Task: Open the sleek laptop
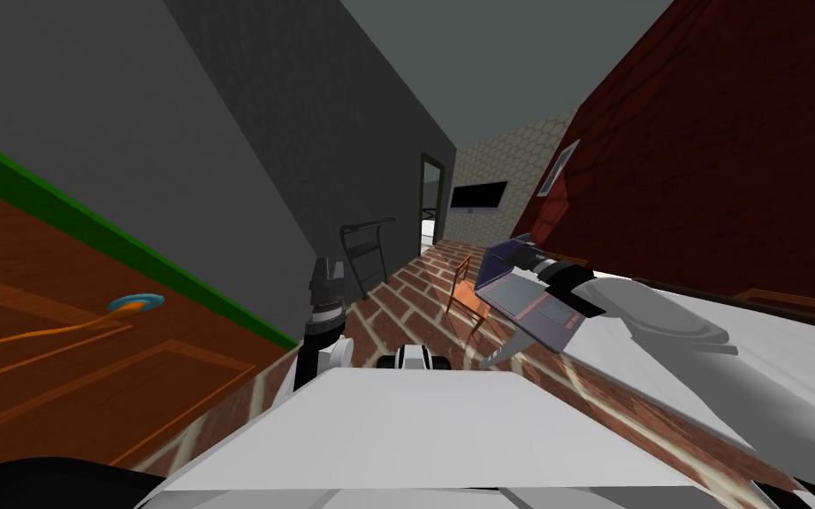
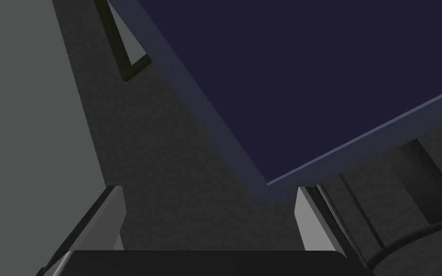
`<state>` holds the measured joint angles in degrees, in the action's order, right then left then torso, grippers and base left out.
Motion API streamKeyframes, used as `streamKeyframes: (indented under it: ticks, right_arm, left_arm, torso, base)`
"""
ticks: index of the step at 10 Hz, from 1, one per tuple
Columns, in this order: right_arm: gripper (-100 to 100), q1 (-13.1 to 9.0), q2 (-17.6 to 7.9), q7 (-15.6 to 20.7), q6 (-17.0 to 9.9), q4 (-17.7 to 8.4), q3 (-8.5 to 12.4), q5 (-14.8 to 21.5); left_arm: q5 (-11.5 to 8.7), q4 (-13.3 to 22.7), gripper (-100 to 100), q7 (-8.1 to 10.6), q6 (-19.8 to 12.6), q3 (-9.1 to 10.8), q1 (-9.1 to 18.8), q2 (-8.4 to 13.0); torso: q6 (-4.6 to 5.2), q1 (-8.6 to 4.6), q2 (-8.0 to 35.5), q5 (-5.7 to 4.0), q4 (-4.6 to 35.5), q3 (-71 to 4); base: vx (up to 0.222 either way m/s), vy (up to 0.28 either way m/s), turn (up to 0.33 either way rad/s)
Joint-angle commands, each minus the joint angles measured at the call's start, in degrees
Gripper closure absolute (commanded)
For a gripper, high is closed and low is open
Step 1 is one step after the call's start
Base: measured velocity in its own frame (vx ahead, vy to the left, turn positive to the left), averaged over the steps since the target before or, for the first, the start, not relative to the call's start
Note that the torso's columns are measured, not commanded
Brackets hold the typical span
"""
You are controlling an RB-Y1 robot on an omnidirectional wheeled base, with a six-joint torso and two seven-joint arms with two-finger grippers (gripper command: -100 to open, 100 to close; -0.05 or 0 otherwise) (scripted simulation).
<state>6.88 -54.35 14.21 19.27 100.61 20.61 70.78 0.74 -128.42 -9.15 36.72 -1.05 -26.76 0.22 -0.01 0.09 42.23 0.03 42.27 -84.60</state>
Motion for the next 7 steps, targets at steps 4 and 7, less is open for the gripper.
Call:
streamKeyframes:
  ticks: [4, 7]
  right_arm:
    - [-100, 0.54, -5.41, -0.77, 7.56, 2.61, -2.17, 0.73]
    - [-100, 0.84, -8.02, -1.28, 10.95, 3.89, -3.32, 1.09]
  left_arm:
    - [0.0, 0.0, 0, 0.0, 0.0, 0.0, 0.0, 0.0]
    - [0.0, 0.0, 0, 0.0, 0.0, 0.0, 0.0, 0.0]
  torso:
    - [0.02, -0.1, 0.12, -0.04, 0.04, 0.08]
    - [0.01, -0.04, 0.0, -0.02, 0.0, 0.0]
  base:
    - [-0.038, -0.081, 0.076]
    - [-0.028, -0.074, 0.064]
